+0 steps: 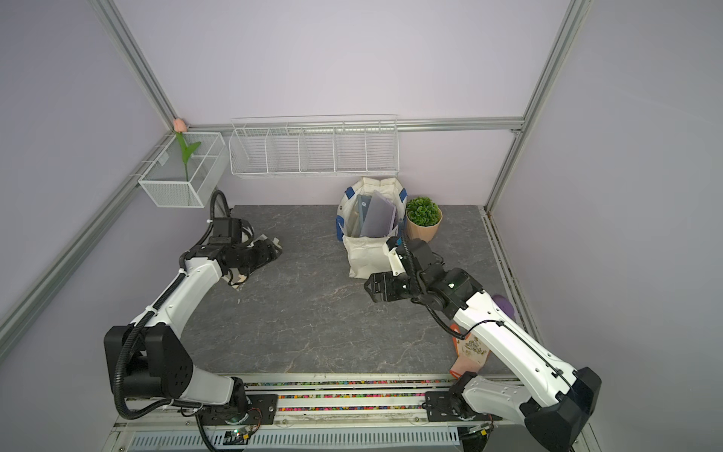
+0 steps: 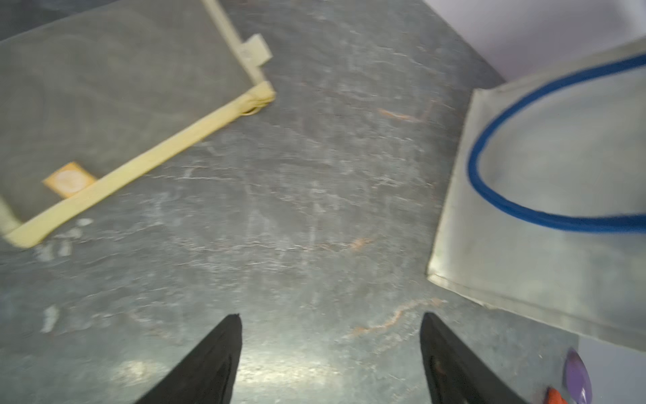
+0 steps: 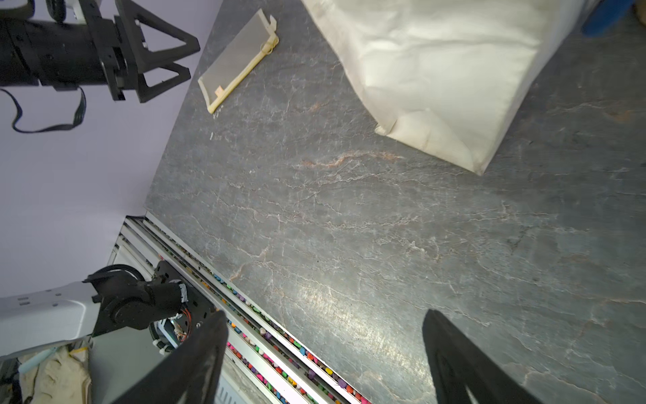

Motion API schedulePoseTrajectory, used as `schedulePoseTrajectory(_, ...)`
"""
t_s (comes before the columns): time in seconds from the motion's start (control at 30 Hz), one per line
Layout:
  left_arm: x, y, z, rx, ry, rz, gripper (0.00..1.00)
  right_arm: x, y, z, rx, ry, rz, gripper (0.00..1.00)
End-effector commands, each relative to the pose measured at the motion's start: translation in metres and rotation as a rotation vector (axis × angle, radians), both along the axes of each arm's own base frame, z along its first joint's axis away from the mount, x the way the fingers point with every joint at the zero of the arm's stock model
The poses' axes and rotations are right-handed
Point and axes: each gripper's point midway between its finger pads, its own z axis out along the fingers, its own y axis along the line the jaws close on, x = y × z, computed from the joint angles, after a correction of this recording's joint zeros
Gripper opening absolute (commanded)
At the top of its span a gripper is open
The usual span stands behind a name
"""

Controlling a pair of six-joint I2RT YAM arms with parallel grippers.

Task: Put the pencil pouch into the canvas bag
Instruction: Move the pencil pouch to the center of the board.

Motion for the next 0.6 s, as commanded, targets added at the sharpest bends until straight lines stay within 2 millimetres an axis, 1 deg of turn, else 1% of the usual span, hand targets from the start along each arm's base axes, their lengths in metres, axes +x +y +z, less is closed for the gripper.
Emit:
schedulePoseTrajectory(0.0,0.016,0.037,-0.022,0.083,0.012,0.047,0.79,0.001,0.034,0.012,0.046,-0.040,0.042,0.89)
schedulePoseTrajectory(0.1,0.031,0.058,-0.048,0.131,0.104,0.041,0.78,-0.007,0.059,0.012,0.054,-0.034,0.118,0.89)
schedulePoseTrajectory(0.13,0.036,0.061,-0.054,0.147,0.123,0.037,0.78,-0.009,0.065,0.012,0.056,-0.032,0.135,0.89)
schedulePoseTrajectory(0.2,0.049,0.070,-0.062,0.160,0.131,0.046,0.78,-0.013,0.076,0.014,0.072,-0.032,0.164,0.89)
schedulePoseTrajectory(0.3,0.066,0.085,-0.072,0.137,0.145,0.084,0.78,-0.013,0.084,0.016,0.085,-0.029,0.170,0.89)
schedulePoseTrajectory(0.37,0.074,0.089,-0.081,0.130,0.158,0.094,0.77,-0.014,0.089,0.019,0.097,-0.026,0.172,0.89)
schedulePoseTrajectory(0.43,0.083,0.089,-0.089,0.126,0.169,0.090,0.77,-0.015,0.093,0.019,0.095,-0.024,0.184,0.89)
schedulePoseTrajectory(0.57,0.087,0.088,-0.109,0.113,0.216,0.079,0.76,-0.019,0.098,0.016,0.086,-0.017,0.195,0.89)
